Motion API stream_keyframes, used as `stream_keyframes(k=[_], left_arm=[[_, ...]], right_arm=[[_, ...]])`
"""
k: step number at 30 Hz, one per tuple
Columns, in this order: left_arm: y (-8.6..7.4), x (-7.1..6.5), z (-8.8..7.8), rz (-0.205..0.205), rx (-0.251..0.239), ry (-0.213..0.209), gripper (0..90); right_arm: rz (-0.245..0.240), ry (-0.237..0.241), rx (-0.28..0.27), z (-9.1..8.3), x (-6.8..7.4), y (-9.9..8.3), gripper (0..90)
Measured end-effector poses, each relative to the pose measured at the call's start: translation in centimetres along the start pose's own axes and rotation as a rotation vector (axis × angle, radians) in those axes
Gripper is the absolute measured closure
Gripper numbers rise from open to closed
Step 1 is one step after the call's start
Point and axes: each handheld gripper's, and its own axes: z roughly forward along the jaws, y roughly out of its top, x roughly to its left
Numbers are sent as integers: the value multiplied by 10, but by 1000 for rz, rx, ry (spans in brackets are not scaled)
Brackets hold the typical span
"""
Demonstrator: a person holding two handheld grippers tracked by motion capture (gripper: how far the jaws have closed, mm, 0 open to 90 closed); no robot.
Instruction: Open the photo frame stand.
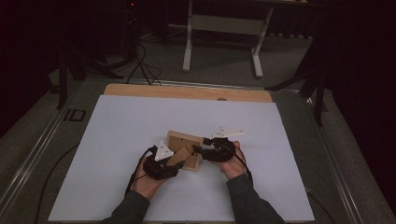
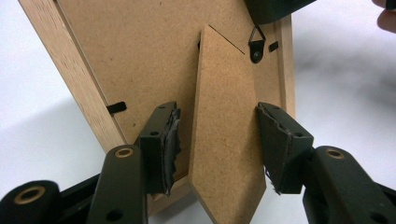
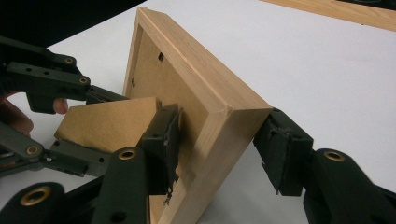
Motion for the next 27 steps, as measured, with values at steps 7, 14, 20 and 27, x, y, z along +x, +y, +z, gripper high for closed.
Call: stream_keyframes(k=[7,14,20,27], left_arm=[[2,8,-3,-68,8,-73,529],[3,17,-8,-128,-13,-123,572],[3,21,-10,-141,-2,-130,606],[2,18,-5,-125,30,-145,627]], right_arm=[[-24,3,-3,-2,2,1,517],[-45,5,-7,-3,4,1,527],[-56,8,-10,-4,5,2,532],[-64,8,-12,-5,6,2,538]])
